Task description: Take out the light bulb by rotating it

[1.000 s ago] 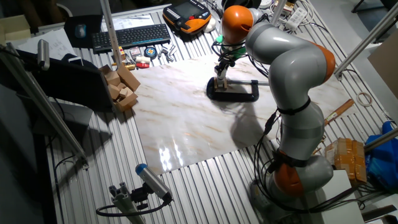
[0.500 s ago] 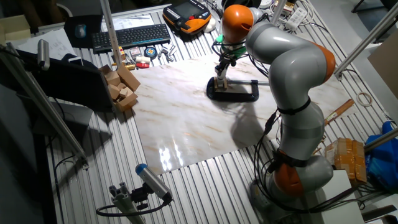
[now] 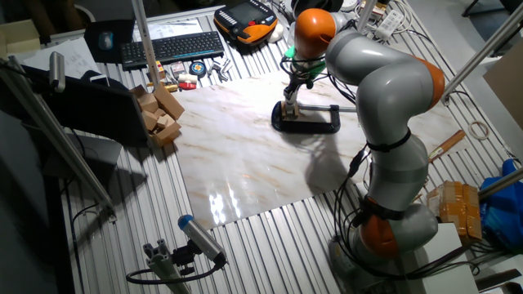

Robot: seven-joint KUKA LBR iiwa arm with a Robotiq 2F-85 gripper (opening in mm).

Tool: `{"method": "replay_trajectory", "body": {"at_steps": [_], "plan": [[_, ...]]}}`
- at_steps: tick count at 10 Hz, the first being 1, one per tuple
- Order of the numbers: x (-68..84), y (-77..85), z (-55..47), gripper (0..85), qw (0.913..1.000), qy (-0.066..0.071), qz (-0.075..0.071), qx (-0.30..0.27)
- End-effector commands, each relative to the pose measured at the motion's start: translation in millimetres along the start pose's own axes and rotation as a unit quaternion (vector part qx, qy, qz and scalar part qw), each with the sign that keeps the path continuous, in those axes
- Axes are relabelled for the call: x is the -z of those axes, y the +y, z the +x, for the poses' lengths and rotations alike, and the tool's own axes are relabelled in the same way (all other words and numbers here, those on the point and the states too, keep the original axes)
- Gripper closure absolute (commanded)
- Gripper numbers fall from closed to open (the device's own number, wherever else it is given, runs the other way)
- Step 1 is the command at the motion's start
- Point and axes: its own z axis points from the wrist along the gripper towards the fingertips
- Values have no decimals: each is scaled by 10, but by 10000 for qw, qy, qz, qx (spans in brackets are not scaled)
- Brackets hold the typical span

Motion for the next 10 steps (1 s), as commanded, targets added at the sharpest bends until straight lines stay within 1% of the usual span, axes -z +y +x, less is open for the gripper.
{"method": "replay_trajectory", "body": {"at_steps": [1, 3, 6, 10], "plan": [[-2, 2, 1, 850, 10000, 25, -16, 50], [-4, 2, 1, 850, 9998, 78, -32, 187], [0, 1, 4, 850, 9991, 109, -28, 407], [3, 0, 5, 850, 9980, 106, -47, 623]]}}
